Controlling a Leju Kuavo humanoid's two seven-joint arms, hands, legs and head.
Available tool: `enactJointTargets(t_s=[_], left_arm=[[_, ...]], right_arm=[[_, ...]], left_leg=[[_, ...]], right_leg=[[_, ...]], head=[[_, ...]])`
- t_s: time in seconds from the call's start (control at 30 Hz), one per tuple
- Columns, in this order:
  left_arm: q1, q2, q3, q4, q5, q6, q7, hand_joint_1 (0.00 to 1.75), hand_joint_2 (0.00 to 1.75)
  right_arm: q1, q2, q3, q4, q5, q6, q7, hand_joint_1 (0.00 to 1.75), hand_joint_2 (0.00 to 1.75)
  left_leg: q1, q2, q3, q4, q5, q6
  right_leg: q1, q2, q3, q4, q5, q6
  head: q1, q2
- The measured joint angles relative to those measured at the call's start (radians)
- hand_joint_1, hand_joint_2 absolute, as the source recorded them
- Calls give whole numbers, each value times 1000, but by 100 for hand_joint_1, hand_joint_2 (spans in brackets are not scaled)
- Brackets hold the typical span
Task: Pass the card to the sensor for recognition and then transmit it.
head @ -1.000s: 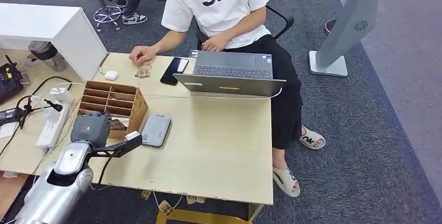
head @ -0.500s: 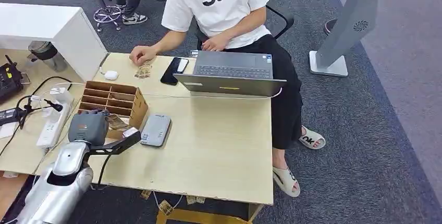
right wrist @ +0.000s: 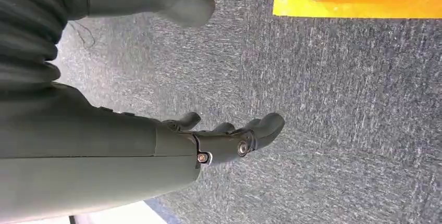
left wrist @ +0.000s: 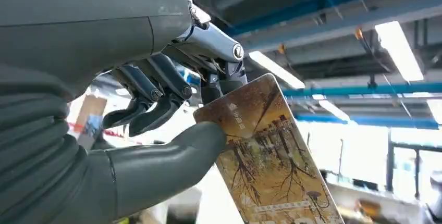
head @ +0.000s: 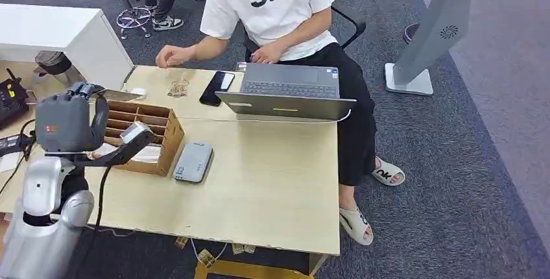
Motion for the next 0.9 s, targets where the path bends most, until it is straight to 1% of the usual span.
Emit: enactJointTargets(t_s=[0.07,0.13,0.17,0.23,0.33,0.47,0.53,0.67,0.8,0.83,0.87,0.9], left_arm=[[-13,13,23,-1,-35,-12,16,175,175],[-46,25,30,13,-71,-43,34,175,175],[-76,42,31,49,-114,-63,53,175,175],[-130,64,31,125,-168,-71,69,175,175],[-190,79,30,220,-227,-81,87,175,175],[-254,75,25,329,-267,-72,100,175,175],[-269,69,17,356,-278,-64,100,175,175],[-285,52,-8,377,-283,-40,100,175,175],[-292,35,-29,378,-282,-39,99,175,175],[-292,32,-34,378,-282,-39,98,168,175],[-292,29,-37,378,-282,-38,98,0,175],[-292,24,-41,378,-279,-36,98,0,175]], right_arm=[[0,0,0,0,6,0,0,0,175],[-1,0,0,0,12,2,1,0,175],[-2,0,0,0,19,2,2,0,175],[-4,0,0,0,21,5,3,0,175],[-4,0,0,0,26,6,3,0,175],[-8,0,0,0,29,9,3,0,175],[-9,0,0,0,29,10,3,0,175],[-9,0,0,0,29,9,3,0,175],[-9,0,0,0,29,8,3,0,175],[-10,0,0,0,29,8,3,0,175],[-9,0,0,0,29,7,3,0,175],[-9,0,0,0,29,7,3,0,175]], left_leg=[[0,0,0,0,0,0],[1,0,-1,0,1,-1],[1,0,-1,0,1,-1],[1,0,-1,0,2,-1],[1,0,-1,0,3,-2],[1,0,-1,0,3,-2],[1,0,-1,0,3,-2],[1,0,-2,0,3,-2],[1,0,-2,0,3,-2],[1,0,-2,0,3,-2],[1,0,-2,0,3,-2],[1,0,-2,0,3,-2]], right_leg=[[0,0,-1,0,0,0],[1,-1,-1,0,0,0],[1,-1,-1,0,1,-1],[2,-1,-1,0,2,-2],[2,0,-2,0,3,-2],[2,0,-2,0,4,-2],[2,0,-2,0,4,-2],[2,0,-3,0,4,-2],[2,0,-3,0,4,-2],[2,0,-3,0,4,-2],[2,0,-3,0,4,-2],[2,0,-3,0,4,-2]], head=[[0,0],[1,0],[0,0],[0,0],[0,0],[0,0],[0,0],[0,0],[0,0],[0,0],[0,0],[0,0]])
